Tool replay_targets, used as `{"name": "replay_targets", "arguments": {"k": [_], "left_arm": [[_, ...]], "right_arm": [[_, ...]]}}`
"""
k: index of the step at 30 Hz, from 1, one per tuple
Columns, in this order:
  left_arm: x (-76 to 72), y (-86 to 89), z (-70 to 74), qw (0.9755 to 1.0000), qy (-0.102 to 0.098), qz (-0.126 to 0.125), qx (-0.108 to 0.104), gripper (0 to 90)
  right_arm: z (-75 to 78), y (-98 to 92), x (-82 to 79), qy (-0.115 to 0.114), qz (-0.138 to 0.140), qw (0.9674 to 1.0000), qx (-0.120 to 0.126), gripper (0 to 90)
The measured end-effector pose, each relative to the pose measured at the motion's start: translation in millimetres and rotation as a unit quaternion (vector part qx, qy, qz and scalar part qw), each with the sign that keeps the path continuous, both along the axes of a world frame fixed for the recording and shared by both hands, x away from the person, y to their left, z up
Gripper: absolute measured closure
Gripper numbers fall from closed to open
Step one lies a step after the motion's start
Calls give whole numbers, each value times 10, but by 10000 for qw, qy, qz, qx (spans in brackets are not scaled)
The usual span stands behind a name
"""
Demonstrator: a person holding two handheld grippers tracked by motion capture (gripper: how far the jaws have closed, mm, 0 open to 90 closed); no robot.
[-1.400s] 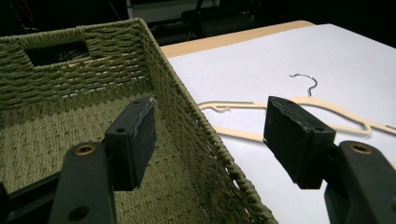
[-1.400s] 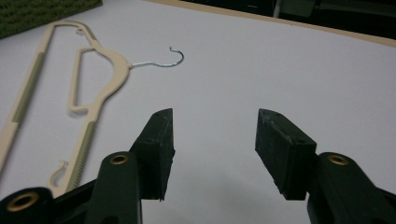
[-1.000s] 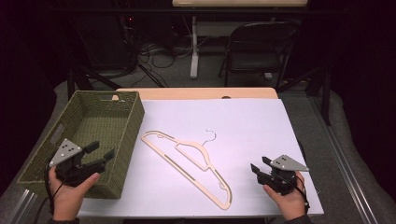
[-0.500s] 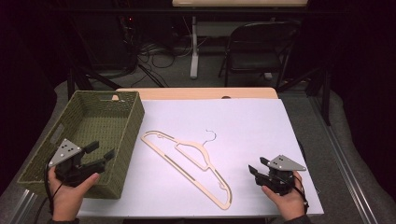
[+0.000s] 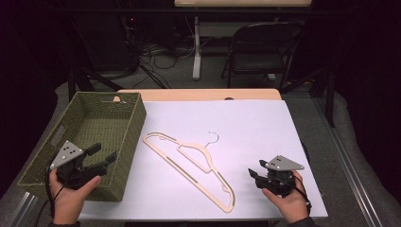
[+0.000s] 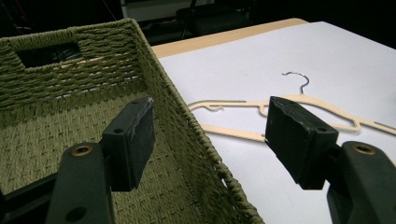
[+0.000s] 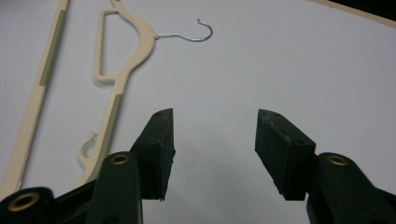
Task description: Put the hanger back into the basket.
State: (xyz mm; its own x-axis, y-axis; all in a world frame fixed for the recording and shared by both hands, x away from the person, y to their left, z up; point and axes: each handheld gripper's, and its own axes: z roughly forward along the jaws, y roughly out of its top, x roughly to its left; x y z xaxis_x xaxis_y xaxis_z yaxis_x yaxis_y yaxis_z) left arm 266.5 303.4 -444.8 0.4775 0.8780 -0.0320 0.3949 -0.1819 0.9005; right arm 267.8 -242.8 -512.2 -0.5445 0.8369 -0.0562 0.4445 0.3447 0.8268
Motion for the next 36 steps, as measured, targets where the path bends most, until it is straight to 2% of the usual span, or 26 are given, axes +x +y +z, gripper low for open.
{"name": "replay_targets", "arguments": {"k": [3,7,8,13,15,17,18,21,24,26,27,28,30,31,32,35,36], "left_arm": [[-4,2,6,10000,-4,3,4,331],[-7,3,10,10000,-9,8,-3,332],[-8,4,12,10000,-4,11,1,332],[-8,2,12,10000,-1,6,-1,333],[-8,5,13,10000,2,6,1,333],[-9,6,13,10000,3,12,-6,333],[-10,8,14,10000,7,17,-12,333],[-10,7,15,10000,8,13,-10,333],[-8,4,13,10000,12,-5,1,333],[-9,1,14,10000,21,-7,7,333],[-10,0,15,10000,22,-7,9,333],[-11,0,17,10000,21,-10,7,333],[-12,2,18,10000,18,-10,1,333],[-12,2,18,10000,18,-10,1,333],[-10,3,17,10000,17,-10,-6,333],[-6,3,15,10000,27,-8,6,333],[-3,-1,12,10000,31,-13,8,333]], "right_arm": [[33,87,35,131,161,9997,-157,481],[50,149,72,214,249,9992,-206,488],[62,191,98,316,295,9988,-220,490],[92,280,140,391,428,9980,-246,502],[117,326,154,481,477,9971,-354,502],[126,370,174,474,540,9967,-366,505],[154,409,198,553,629,9956,-429,510],[178,454,227,612,671,9948,-467,521],[246,546,299,771,750,9921,-648,535],[261,563,314,823,773,9912,-687,537],[286,591,343,898,817,9897,-759,538],[327,635,388,1048,865,9866,-907,539],[349,676,437,1125,899,9846,-989,540],[349,676,437,1125,899,9846,-989,540],[369,703,489,1178,958,9827,-1061,540],[373,736,534,1172,954,9832,-1026,539],[389,764,573,1251,1023,9810,-1070,536]]}}
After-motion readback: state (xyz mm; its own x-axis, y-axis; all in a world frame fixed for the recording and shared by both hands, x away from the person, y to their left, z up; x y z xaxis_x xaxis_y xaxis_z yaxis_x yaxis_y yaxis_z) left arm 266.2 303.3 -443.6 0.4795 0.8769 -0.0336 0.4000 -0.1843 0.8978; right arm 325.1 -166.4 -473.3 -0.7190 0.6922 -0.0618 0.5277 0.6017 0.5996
